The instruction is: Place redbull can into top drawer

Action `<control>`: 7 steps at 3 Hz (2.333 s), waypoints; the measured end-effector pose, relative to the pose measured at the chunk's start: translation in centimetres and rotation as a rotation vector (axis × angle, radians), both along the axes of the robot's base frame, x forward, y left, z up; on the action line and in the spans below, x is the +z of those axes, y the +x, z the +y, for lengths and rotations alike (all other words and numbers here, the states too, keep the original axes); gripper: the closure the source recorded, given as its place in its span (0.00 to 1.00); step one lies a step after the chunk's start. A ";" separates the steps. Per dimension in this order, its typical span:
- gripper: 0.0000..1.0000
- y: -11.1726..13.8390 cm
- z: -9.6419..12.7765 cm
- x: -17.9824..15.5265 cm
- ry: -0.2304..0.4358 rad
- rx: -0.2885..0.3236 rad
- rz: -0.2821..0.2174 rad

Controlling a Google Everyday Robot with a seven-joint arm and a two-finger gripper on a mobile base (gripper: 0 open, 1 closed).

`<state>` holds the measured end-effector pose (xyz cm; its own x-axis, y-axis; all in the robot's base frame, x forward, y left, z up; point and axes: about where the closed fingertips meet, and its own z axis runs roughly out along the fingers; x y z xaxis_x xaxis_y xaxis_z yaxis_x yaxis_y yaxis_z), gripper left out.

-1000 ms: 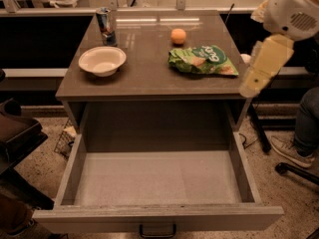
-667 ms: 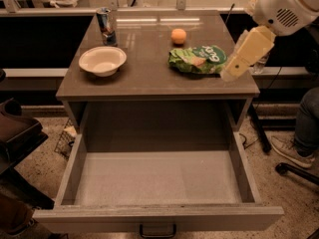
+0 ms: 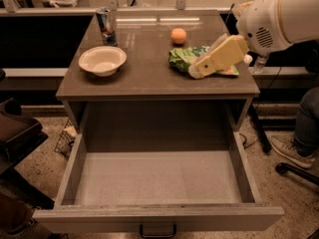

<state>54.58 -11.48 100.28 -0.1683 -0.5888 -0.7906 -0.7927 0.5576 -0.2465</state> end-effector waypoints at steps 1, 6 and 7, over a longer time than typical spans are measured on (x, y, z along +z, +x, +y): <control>0.00 1.4 1.9 0.8 0.133 -0.060 -0.076; 0.00 14.2 17.9 -4.8 0.337 0.103 -0.059; 0.00 13.7 17.7 -4.7 0.334 0.102 -0.058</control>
Offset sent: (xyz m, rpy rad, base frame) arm 0.0104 0.0153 0.0033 0.1062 -0.0554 -0.0453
